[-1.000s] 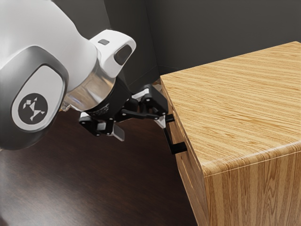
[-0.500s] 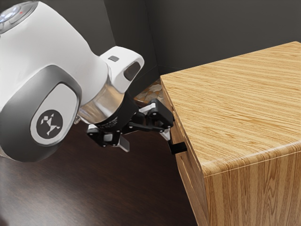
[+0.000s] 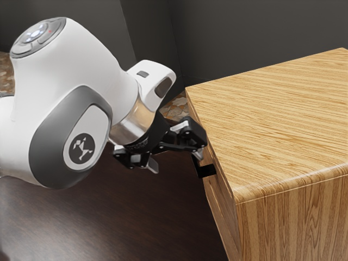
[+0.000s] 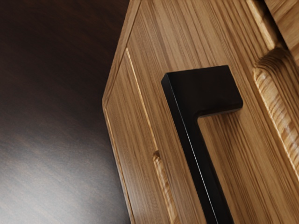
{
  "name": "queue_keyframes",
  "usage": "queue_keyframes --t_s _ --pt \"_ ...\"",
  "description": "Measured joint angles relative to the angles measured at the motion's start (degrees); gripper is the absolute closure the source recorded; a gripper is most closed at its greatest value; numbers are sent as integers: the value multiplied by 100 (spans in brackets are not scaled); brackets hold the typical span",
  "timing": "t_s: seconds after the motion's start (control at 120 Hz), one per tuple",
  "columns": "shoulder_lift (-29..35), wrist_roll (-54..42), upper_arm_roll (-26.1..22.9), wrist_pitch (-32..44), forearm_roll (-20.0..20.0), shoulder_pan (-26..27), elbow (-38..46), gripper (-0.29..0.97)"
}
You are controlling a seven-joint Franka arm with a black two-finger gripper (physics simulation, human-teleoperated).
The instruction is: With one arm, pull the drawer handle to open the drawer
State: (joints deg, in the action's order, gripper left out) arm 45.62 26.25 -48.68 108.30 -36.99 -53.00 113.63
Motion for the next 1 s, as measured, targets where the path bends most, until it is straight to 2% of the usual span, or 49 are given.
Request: queue_keyframes --t_s 0.267,0.475,0.733,0.817,0.867,0.883,0.9,0.933,0.95,0.975,1.0 --pt "32 7 83 100 17 123 398 2" --pt "291 25 871 64 209 813 1017 2" --pt "752 46 1523 -231 550 912 1705 2" --pt "1149 21 2395 -719 937 1152 1269 2" --pt "1171 7 2789 -1381 1377 1225 -315 3" --pt "1040 11 2846 -1634 1529 1360 -871 3" --pt "776 31 2900 -1871 1707 1719 -1329 3" --pt "161 76 3075 -2245 2177 2731 -1911 3" --pt "-159 91 3309 -2357 2462 3411 -2091 3" --pt "-670 33 3936 -2393 2833 4425 -2265 3" --pt "-1138 -83 4473 -2358 3108 5098 -2378 3"
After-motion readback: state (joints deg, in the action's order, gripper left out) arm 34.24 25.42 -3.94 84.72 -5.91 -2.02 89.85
